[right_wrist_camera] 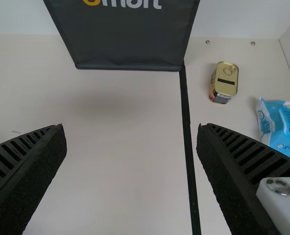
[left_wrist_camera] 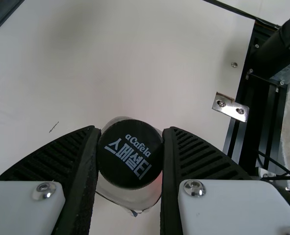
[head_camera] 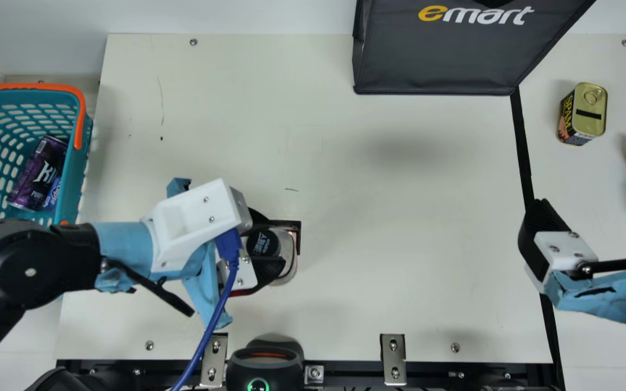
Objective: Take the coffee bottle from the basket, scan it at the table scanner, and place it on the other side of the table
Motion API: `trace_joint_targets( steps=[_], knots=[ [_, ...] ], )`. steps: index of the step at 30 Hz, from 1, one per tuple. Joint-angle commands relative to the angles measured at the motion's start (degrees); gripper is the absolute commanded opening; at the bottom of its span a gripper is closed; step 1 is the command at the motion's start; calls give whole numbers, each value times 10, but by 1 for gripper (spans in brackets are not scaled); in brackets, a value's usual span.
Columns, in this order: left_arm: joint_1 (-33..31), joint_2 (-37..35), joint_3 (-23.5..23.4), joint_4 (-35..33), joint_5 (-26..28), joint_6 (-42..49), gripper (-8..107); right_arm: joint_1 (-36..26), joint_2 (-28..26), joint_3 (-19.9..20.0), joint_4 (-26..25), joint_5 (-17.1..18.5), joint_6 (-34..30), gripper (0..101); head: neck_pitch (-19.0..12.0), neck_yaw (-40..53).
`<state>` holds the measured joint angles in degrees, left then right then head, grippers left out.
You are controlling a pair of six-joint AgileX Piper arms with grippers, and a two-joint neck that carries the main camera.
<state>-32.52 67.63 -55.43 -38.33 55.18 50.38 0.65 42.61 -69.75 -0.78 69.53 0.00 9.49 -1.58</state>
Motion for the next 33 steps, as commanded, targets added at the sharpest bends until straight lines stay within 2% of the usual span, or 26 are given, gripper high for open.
trace_joint_targets(
  steps=[1, 8, 23, 33],
  knots=[
    [5, 2, -1, -6, 3, 20, -8, 0, 0, 0, 0, 0, 0, 95, -16, 0],
    [21, 12, 4, -21, -2, 65, -8, 0, 0, 0, 0, 0, 0, 95, -16, 0],
    [42, 41, 46, -55, -47, 142, -8, 0, 0, 0, 0, 0, 0, 95, -16, 0],
    [44, 47, 63, -72, -68, 170, 25, 0, 0, 0, 0, 0, 0, 95, -16, 0]
  ],
)
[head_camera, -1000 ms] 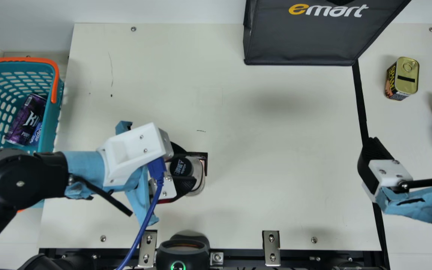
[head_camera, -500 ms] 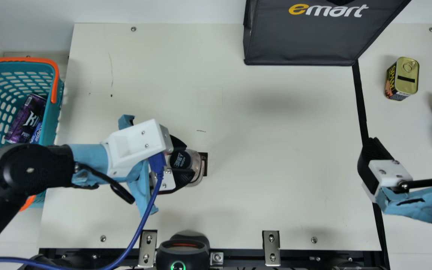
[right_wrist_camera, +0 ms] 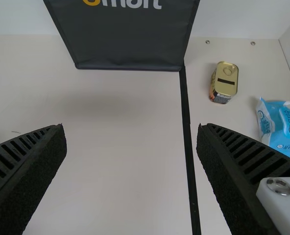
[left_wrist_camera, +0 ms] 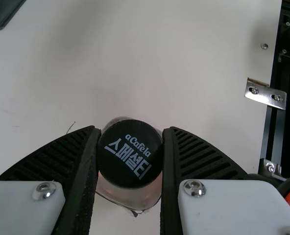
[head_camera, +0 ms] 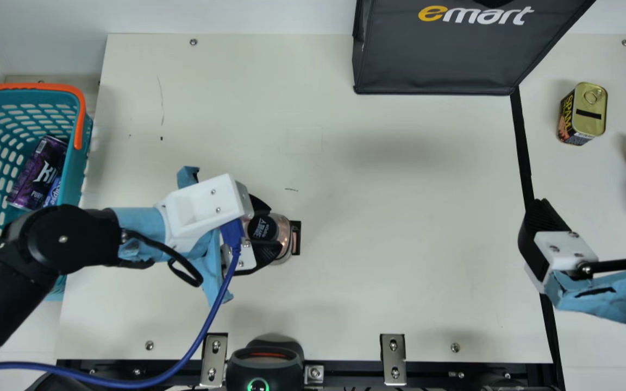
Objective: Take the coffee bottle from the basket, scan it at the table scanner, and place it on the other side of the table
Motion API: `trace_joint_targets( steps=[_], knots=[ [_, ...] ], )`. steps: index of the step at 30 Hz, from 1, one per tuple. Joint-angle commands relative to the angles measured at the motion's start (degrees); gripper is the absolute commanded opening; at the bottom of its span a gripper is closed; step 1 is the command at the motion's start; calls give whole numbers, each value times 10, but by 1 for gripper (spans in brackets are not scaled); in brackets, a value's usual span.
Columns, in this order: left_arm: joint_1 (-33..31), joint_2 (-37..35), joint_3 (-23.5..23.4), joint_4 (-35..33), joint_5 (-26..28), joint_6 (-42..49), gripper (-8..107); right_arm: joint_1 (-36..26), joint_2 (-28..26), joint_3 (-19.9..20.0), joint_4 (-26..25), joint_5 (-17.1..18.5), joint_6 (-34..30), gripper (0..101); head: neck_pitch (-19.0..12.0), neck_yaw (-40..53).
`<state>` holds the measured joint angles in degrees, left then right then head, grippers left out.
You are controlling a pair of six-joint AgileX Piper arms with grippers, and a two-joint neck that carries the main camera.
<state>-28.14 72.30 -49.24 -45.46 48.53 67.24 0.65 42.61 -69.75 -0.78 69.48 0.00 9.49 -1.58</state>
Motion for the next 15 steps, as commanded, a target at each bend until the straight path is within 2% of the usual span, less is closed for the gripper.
trace_joint_targets(
  steps=[1, 10, 15],
  knots=[
    [1, 1, 3, -2, -2, 3, 29, 0, 0, 0, 0, 0, 0, 95, -16, 0],
    [2, 1, 14, -9, -15, 7, 59, 0, 0, 0, 0, 0, 0, 95, -16, 0],
    [1, -8, 13, -1, -35, -25, 76, 0, 0, 0, 0, 0, 0, 95, -16, 0]
  ],
)
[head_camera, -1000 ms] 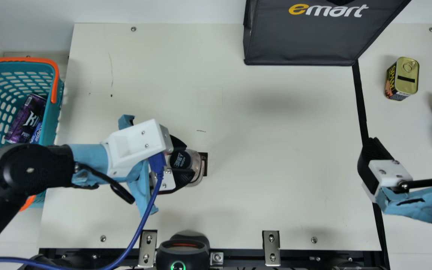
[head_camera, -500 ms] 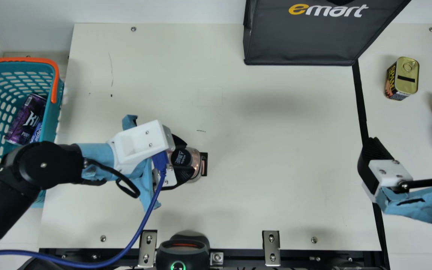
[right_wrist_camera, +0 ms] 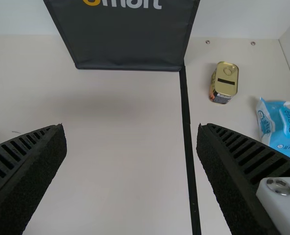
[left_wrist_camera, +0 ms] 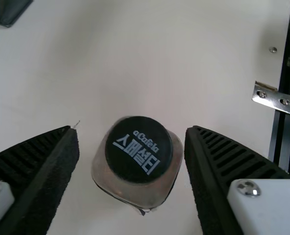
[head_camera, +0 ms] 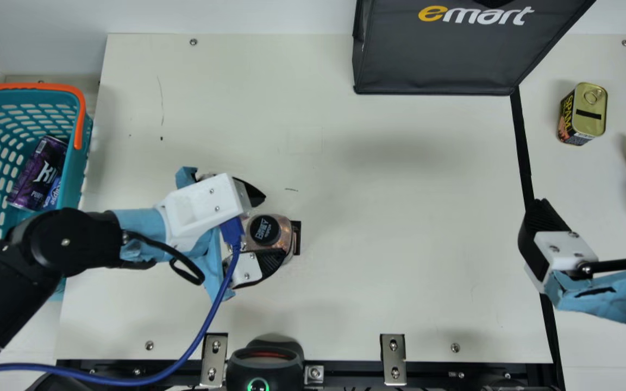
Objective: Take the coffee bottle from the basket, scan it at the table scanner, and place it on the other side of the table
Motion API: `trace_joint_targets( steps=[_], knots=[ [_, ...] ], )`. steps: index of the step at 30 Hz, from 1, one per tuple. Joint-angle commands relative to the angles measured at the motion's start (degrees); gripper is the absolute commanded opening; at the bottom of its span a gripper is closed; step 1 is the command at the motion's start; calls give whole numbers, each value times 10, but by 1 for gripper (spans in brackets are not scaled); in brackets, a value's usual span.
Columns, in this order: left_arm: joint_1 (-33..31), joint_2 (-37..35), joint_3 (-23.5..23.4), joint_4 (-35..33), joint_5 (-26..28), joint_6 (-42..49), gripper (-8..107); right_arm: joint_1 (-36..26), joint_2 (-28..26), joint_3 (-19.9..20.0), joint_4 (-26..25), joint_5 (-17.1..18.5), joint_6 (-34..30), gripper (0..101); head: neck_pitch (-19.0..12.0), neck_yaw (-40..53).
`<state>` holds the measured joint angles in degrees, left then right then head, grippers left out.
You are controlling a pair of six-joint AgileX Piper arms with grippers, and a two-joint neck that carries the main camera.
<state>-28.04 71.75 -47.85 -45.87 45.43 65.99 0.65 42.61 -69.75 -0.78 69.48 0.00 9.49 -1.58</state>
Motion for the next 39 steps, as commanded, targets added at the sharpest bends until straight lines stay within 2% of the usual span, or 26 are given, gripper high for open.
trace_joint_targets(
  steps=[1, 5, 16, 21, 28, 33, 39],
  knots=[
    [1, -7, -2, 6, -7, -25, 79, 0, 0, 0, 0, 0, 0, 95, -16, 0],
    [7, -28, -9, 23, -13, -88, 90, 0, 0, 0, 0, 0, 0, 95, -16, 0],
    [27, -96, -21, 118, -3, -319, 90, 0, 0, 0, 0, 0, 0, 95, -16, 0],
    [20, -123, -16, 184, -9, -442, 90, 0, 0, 0, 0, 0, 0, 95, -16, 0],
    [1, -160, 15, 298, -39, -638, 90, 0, 0, 0, 0, 0, 0, 95, -16, 0],
    [-30, -185, 28, 384, -46, -772, 90, 0, 0, 0, 0, 0, 0, 95, -16, 0],
    [-91, -185, 20, 491, -45, -924, 90, 0, 0, 0, 0, 0, 0, 95, -16, 0]
  ],
)
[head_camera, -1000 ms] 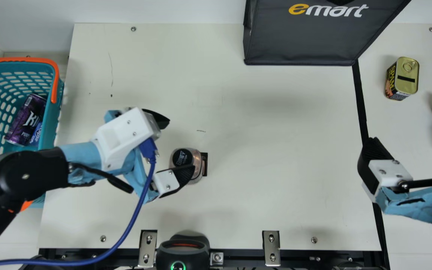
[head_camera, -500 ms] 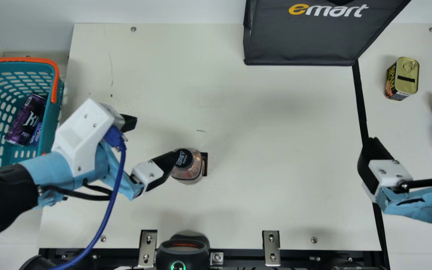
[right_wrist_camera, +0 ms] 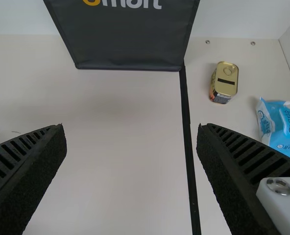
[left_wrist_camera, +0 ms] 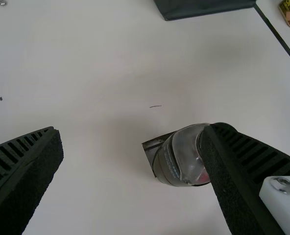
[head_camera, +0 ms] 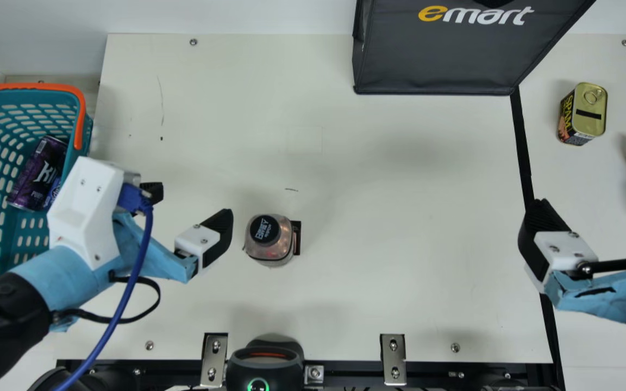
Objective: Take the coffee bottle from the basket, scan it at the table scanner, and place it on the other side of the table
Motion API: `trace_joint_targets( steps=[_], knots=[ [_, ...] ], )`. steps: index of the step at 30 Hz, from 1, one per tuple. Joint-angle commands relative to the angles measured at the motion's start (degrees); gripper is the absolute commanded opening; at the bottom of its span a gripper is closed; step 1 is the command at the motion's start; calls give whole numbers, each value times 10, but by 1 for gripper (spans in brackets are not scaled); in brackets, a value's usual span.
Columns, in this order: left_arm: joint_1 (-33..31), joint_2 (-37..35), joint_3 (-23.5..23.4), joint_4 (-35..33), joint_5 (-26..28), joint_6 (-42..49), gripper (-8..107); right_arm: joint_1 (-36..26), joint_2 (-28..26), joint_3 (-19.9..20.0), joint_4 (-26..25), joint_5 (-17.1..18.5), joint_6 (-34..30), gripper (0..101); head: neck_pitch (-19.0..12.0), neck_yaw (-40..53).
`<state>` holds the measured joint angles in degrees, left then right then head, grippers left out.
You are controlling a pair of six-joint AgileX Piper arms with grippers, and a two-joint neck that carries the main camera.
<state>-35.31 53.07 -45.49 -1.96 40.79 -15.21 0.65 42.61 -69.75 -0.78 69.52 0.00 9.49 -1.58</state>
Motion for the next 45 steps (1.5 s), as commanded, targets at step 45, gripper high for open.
trace_joint_targets(
  steps=[45],
  knots=[
    [-486, 263, -159, 429, 270, -780, 90, 0, 0, 0, 0, 0, 0, 95, -16, 0]
  ],
)
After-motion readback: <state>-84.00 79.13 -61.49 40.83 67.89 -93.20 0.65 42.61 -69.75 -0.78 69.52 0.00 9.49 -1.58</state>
